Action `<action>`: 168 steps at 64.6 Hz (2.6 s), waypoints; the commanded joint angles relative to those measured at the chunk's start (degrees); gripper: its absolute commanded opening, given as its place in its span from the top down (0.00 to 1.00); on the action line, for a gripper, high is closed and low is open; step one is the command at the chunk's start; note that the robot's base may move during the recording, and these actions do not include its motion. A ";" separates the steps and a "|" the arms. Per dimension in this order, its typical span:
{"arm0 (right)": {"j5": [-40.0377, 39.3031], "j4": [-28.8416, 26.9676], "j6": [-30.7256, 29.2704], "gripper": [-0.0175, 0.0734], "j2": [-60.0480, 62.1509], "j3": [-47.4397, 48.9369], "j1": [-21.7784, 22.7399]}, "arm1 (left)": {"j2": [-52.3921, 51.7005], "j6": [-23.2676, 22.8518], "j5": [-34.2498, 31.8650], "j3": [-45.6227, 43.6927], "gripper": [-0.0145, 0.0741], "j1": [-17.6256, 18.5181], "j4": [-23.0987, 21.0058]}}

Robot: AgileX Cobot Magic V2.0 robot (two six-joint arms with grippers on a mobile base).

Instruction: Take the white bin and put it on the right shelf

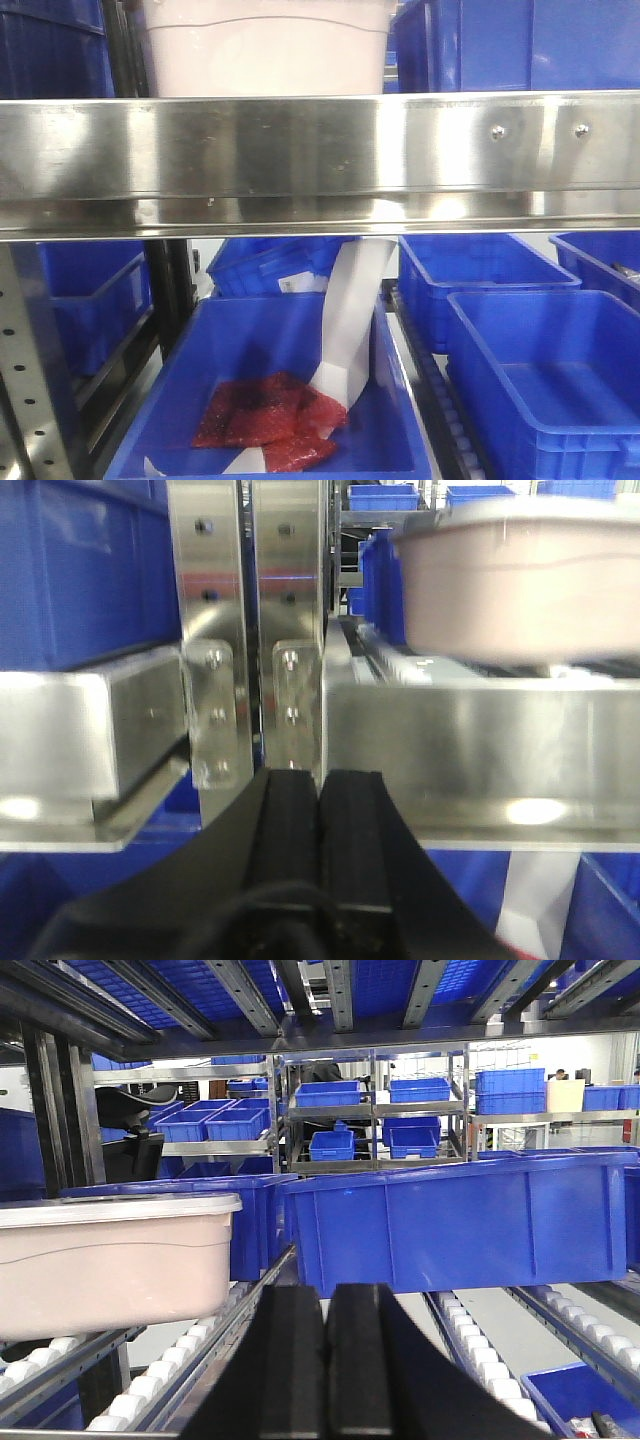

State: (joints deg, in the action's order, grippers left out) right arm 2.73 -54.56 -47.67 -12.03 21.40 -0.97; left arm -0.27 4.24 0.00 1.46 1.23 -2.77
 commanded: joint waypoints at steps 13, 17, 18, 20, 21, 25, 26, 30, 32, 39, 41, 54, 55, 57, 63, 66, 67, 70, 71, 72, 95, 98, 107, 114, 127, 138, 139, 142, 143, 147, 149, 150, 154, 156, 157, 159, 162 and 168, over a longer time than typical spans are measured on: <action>-3.11 -0.37 -0.57 0.72 -0.48 1.64 0.45 | -0.83 -0.69 -4.54 0.17 0.97 0.01 -0.68; -3.11 -0.37 -0.57 0.72 -0.48 1.64 0.45 | -0.83 -0.69 -4.54 0.17 0.97 0.01 -0.68; -3.11 -0.37 -0.57 0.72 -0.48 1.64 0.45 | -0.83 -0.69 -4.54 0.17 0.97 0.01 -0.68; -3.11 -0.37 -0.57 0.72 -0.48 1.64 0.45 | -0.83 -0.69 -4.54 0.17 0.97 0.01 -0.68; -3.11 -0.37 -0.57 0.72 -0.48 1.64 0.45 | -0.83 -0.69 -4.54 0.17 0.97 0.01 -0.68; -3.11 -0.37 -0.57 0.72 -0.48 1.64 0.45 | -0.83 -0.69 -4.54 0.17 0.97 0.01 -0.68; -3.11 -0.37 -0.57 0.72 -0.48 1.64 0.45 | -0.83 -0.69 -4.54 0.17 0.97 0.01 -0.68; -3.11 -0.37 -0.57 0.72 -0.48 1.64 0.45 | -0.83 -0.69 -4.54 0.17 0.97 0.01 -0.68; -3.11 -0.37 -0.57 0.72 -0.48 1.64 0.45 | -0.83 -0.69 -4.54 0.17 0.97 0.01 -0.68; -3.11 -0.37 -0.57 0.72 -0.48 1.64 0.45 | -0.83 -0.69 -4.54 0.17 0.97 0.01 -0.68; -3.11 -0.37 -0.57 0.72 -0.48 1.64 0.45 | -0.83 -0.69 -4.54 0.17 0.97 0.01 -0.68; -3.11 -0.37 -0.57 0.72 -0.48 1.64 0.45 | -0.83 -0.69 -4.54 0.17 0.97 0.01 -0.68; -3.11 -0.37 -0.57 0.72 -0.48 1.64 0.45 | -0.83 -0.69 -4.54 0.17 0.97 0.01 -0.68; -3.11 -0.37 -0.57 0.72 -0.48 1.64 0.45 | -0.83 -0.69 -4.54 0.17 0.97 0.01 -0.68; -3.24 -0.37 -0.57 0.72 -0.48 1.64 0.45 | -0.83 -0.69 -4.54 0.17 0.97 0.01 -0.68; -3.31 -0.37 -0.57 0.72 -0.48 1.64 0.45 | -0.83 -0.69 -4.54 0.17 0.97 0.01 -0.68; -3.31 -0.37 -0.57 0.72 -0.48 1.64 0.45 | -0.83 -0.69 -4.54 0.17 0.97 0.01 -0.68; -3.31 -0.37 -0.57 0.72 -0.48 1.64 0.45 | -0.83 -0.69 -4.54 0.17 0.97 0.01 -0.68; -3.38 -0.37 -0.57 0.72 -0.48 1.64 0.45 | -0.83 -0.69 -4.54 0.17 0.97 0.01 -0.68; -3.38 -0.37 -0.57 0.72 -0.48 1.64 0.45 | -0.83 -0.69 -4.54 0.17 0.97 0.01 -0.68; -1.84 36.52 31.33 0.72 -0.48 -0.08 0.45 | -0.83 -0.69 -4.54 0.17 0.97 0.01 -0.68; -1.90 42.29 37.70 0.72 -0.42 -1.33 0.45 | -0.83 -0.69 -4.54 0.17 0.97 0.01 -0.68; -2.73 48.70 45.84 0.72 1.15 -7.56 0.45 | -0.83 -0.69 -4.54 0.17 0.97 0.01 -0.68; -2.73 48.76 45.72 0.72 4.74 -13.40 0.45 | -0.83 -0.69 -4.54 0.17 0.97 0.01 -0.68; -2.73 49.63 45.72 0.72 12.30 -21.69 0.45 | -0.83 -0.69 -4.54 0.17 0.97 0.01 -0.68; 0.06 50.43 45.77 0.72 13.67 -23.02 3.05 | -0.83 -0.69 -4.54 0.17 0.97 0.01 -0.68; 0.06 50.51 45.77 0.72 13.67 -23.02 3.45 | -0.83 -0.69 -4.54 0.17 0.97 0.01 -0.68; 0.06 50.57 45.77 0.72 13.67 -23.02 4.12 | -0.83 -0.69 -4.54 0.17 0.97 0.01 -0.68; 0.06 50.57 45.77 0.72 13.67 -23.02 4.23 | -0.83 -0.69 -4.54 0.17 0.97 0.01 -0.68; 0.06 50.57 45.77 0.72 13.67 -23.02 4.26 | -0.83 -0.69 -4.54 0.17 0.97 0.01 -0.68; 0.06 50.57 45.77 0.72 13.67 -23.02 4.26 | -0.83 -0.69 -4.54 0.17 0.97 0.01 -0.68; 0.06 50.57 45.77 0.72 13.67 -23.02 4.26 | -0.83 -0.69 -4.54 0.17 0.97 0.01 -0.68; 0.06 50.57 45.77 0.72 13.67 -23.02 4.26 | -0.83 -0.69 -4.54 0.17 0.97 0.01 -0.68; 0.06 50.57 45.77 0.72 13.67 -23.02 4.26 | -0.83 -0.69 -4.54 0.17 0.97 0.01 -0.68; 0.06 50.57 45.77 0.72 13.67 -23.02 4.26 | -0.83 -0.69 -4.54 0.17 0.97 0.01 -0.68; 0.01 50.57 45.77 0.72 13.67 -23.02 4.25 | -0.83 -0.69 -4.54 0.17 0.97 0.01 -0.68; 0.01 50.57 45.77 0.72 13.67 -23.02 4.25 | -0.83 -0.69 -4.54 0.17 0.97 0.01 -0.68; 0.01 50.57 45.77 0.72 13.67 -23.02 4.25 | -0.83 -0.69 -4.54 0.17 0.97 0.01 -0.68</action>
State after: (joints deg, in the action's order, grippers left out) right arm 7.40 -4.68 -1.95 0.60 -1.56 2.95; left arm -0.61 3.99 0.73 1.70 1.23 -3.00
